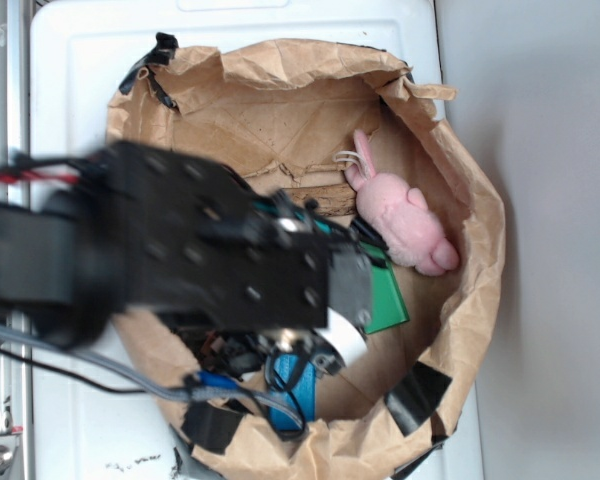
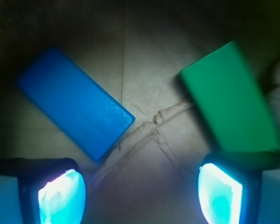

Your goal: Grab the blue block.

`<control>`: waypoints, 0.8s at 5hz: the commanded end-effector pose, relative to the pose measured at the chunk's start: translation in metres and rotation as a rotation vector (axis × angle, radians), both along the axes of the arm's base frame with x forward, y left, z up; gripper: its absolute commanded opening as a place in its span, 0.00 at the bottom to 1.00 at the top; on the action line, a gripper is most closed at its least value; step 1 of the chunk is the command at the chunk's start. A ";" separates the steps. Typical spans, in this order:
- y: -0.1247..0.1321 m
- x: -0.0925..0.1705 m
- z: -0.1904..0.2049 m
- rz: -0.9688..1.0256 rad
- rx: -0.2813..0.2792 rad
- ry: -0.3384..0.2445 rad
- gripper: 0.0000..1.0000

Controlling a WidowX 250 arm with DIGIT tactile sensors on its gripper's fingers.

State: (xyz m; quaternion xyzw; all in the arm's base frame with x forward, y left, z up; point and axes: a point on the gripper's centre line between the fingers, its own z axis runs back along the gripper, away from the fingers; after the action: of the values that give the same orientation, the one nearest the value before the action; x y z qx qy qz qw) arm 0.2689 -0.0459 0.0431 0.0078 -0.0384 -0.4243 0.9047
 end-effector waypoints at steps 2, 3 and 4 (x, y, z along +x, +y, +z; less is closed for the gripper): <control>-0.035 0.010 0.036 -0.335 -0.190 -0.056 1.00; -0.033 0.014 0.031 -0.307 -0.161 -0.067 1.00; -0.029 0.015 0.029 -0.388 -0.168 -0.078 1.00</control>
State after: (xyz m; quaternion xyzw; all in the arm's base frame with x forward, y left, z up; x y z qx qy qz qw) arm 0.2787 -0.0770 0.0557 -0.0718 -0.0811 -0.5834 0.8050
